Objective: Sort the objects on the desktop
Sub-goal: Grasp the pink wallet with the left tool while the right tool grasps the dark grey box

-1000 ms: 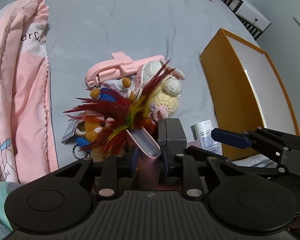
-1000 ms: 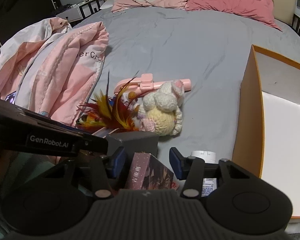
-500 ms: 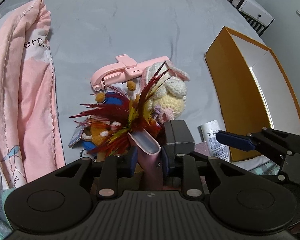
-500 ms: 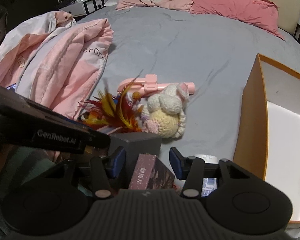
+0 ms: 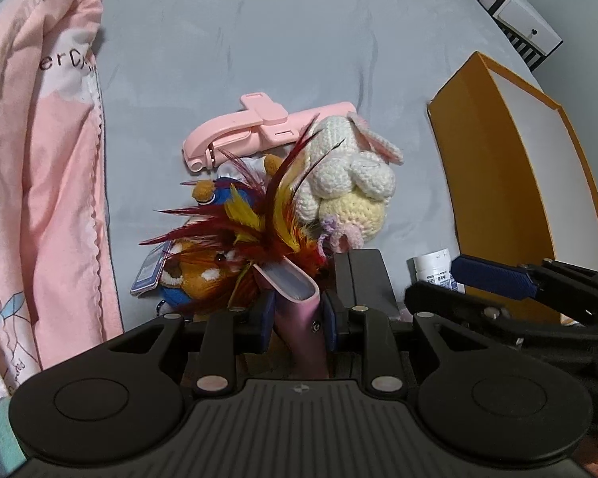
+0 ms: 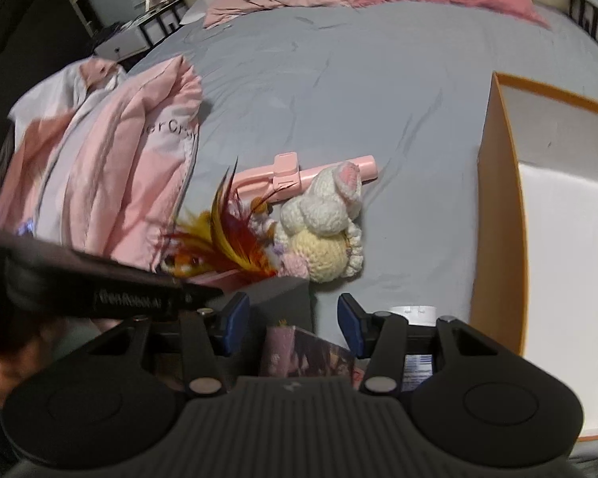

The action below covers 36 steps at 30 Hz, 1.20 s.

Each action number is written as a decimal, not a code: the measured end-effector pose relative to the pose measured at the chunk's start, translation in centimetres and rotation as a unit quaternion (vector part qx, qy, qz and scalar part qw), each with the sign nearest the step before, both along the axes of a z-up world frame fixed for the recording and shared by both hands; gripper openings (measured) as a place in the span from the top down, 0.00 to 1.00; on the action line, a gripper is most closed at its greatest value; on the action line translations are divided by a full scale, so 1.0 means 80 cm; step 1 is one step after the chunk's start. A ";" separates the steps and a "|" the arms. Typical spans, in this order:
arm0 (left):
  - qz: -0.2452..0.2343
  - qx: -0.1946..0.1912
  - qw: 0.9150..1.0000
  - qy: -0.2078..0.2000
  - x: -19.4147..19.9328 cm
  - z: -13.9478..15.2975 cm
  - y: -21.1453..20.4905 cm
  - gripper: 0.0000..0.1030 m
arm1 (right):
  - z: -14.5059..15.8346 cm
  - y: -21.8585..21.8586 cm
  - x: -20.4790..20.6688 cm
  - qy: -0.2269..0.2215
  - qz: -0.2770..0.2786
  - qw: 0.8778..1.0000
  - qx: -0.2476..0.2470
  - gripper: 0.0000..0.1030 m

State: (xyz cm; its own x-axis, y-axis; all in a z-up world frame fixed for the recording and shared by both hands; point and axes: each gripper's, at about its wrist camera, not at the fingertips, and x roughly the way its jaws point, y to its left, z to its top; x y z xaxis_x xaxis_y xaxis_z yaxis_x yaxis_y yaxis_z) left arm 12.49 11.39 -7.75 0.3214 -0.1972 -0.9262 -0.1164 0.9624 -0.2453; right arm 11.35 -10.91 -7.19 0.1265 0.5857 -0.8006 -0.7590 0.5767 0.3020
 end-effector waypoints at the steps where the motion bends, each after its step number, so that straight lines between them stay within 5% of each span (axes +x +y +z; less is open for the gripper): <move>1: 0.002 -0.005 1.000 0.004 0.002 -0.002 0.002 0.72 | -0.001 0.005 0.005 0.013 -0.004 1.000 0.001 0.49; 6: 0.024 -0.039 0.999 0.027 0.003 -0.017 0.018 0.71 | -0.018 0.031 0.031 0.079 -0.039 0.996 -0.013 0.50; 11: 0.006 -0.030 0.999 0.016 -0.007 -0.017 0.010 0.71 | -0.039 0.060 0.037 0.136 -0.037 0.989 -0.051 0.49; 25: -0.050 0.028 0.998 -0.019 -0.071 0.004 -0.036 0.77 | -0.031 0.015 0.001 0.125 0.006 0.989 -0.074 0.54; 27: -0.052 0.037 0.998 -0.020 -0.080 0.006 -0.040 0.77 | -0.029 0.002 -0.008 0.107 0.019 0.990 -0.090 0.62; 36: -0.033 0.053 0.998 -0.028 -0.087 0.008 -0.047 0.80 | -0.036 -0.035 -0.030 0.103 0.024 0.992 -0.067 0.65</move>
